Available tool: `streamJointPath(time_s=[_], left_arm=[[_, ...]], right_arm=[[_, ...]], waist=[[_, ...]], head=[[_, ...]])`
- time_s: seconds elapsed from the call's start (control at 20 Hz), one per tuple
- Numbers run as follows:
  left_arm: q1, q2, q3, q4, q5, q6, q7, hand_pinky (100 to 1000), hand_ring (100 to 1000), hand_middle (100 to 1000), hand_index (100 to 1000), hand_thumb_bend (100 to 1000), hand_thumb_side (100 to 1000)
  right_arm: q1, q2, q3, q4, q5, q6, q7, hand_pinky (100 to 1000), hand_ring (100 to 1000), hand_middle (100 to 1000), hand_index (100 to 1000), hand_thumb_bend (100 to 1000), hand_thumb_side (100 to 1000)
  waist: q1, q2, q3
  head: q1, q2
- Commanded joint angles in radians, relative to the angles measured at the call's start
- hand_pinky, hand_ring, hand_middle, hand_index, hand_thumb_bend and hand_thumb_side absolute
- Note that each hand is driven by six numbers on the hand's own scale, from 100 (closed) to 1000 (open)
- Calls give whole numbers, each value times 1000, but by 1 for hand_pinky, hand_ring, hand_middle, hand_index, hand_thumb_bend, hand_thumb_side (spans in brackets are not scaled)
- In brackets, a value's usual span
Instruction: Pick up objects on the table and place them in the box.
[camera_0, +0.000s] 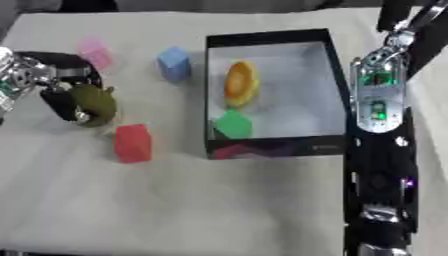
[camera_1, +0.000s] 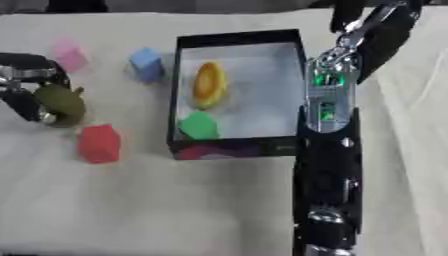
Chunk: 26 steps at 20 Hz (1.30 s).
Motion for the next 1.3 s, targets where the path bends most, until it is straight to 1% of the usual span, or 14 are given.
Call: streamJointPath(time_s=[0.05,0.3,0.5,0.7,0.8,0.85,0.9,1.1,1.3], left_arm=[[-43,50,46,-87,22,12,12,769,750,643,602,191,100],[-112,36,82,-208,34,28,24,767,743,632,595,183,100],[-184,-11,73,-256,31,31,6,763,740,630,593,182,100],[-268,-91,46,-258,13,8,-4,760,737,629,592,177,100],[-307,-138,32,-251,11,-6,-8,759,735,627,591,171,100],[-325,-163,28,-246,9,-13,-7,758,735,628,591,124,168],[-340,-188,25,-239,5,-19,-6,758,734,626,590,167,100],[-394,-291,4,-200,-16,-49,-2,755,731,625,590,161,100],[-424,-392,-26,-146,-48,-80,-6,751,728,624,591,159,100]], right_arm=[[-17,-11,7,-6,-3,5,-8,818,733,736,824,100,788],[-13,-10,9,-7,1,4,-5,819,733,736,824,100,788],[-3,-5,12,-14,2,0,-3,819,733,737,824,100,787],[10,8,21,-25,7,-9,4,819,734,737,825,100,785],[13,17,27,-31,14,-13,8,820,734,737,825,100,781],[14,21,29,-34,17,-15,10,820,734,737,825,100,806],[15,24,30,-38,21,-16,12,820,734,738,825,100,779],[20,41,38,-53,32,-23,21,819,734,737,825,100,775],[23,60,47,-69,45,-30,30,820,735,738,825,100,769]], waist=[[-4,-15,1],[-2,-20,0],[2,-25,-3],[6,-32,-14],[7,-35,-25],[8,-37,-30],[9,-38,-33],[9,-41,-56],[8,-43,-80]], head=[[-4,-2],[-17,-2],[-17,-2],[-22,-2],[-33,-2],[-40,-2],[-45,-2],[-61,-2],[-52,-2]])
